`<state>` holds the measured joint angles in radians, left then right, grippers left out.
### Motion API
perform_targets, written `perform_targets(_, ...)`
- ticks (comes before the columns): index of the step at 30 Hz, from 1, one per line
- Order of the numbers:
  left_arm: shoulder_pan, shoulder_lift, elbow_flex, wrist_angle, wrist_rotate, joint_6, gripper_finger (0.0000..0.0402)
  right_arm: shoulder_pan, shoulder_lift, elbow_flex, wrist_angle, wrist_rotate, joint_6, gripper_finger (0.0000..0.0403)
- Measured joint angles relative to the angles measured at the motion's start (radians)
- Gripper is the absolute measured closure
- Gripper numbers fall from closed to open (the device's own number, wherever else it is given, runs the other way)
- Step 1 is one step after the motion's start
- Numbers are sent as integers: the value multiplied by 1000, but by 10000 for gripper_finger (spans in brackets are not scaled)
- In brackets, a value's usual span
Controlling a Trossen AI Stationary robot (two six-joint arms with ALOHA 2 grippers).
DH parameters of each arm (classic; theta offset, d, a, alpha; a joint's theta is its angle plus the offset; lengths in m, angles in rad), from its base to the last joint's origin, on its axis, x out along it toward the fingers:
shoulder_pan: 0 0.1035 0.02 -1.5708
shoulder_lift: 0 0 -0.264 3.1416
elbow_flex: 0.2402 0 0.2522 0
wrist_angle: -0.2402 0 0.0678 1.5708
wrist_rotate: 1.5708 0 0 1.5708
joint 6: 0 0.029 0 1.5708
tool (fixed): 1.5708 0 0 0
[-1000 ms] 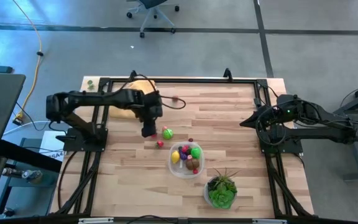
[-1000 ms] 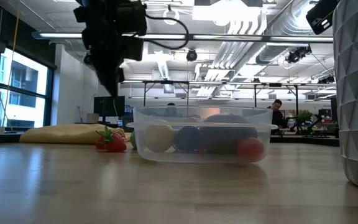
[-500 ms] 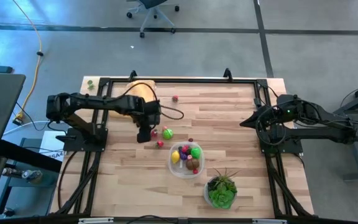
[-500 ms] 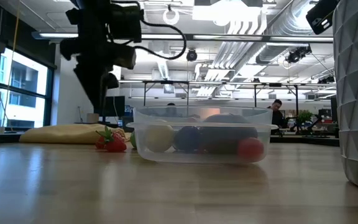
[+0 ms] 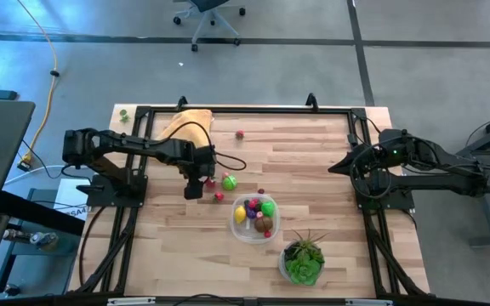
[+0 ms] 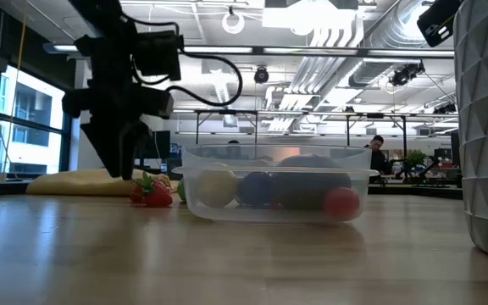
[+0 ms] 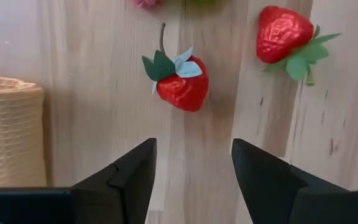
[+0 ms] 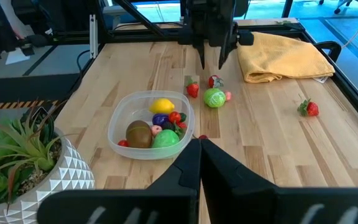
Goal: Pick and placing Produce into tupperware
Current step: Put the red strawberry into the transparent bin
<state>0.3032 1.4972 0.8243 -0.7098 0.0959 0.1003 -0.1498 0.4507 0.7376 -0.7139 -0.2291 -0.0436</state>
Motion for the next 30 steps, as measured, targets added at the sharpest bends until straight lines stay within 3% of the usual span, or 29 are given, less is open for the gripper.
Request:
perform_targets(12, 33, -1, -80, 197, 74, 23, 215, 0, 0, 0, 0, 0, 1, 402)
perform_targets(30, 30, 89, -80, 276, 32, 6, 127, 0, 0, 0, 0, -3, 0, 402)
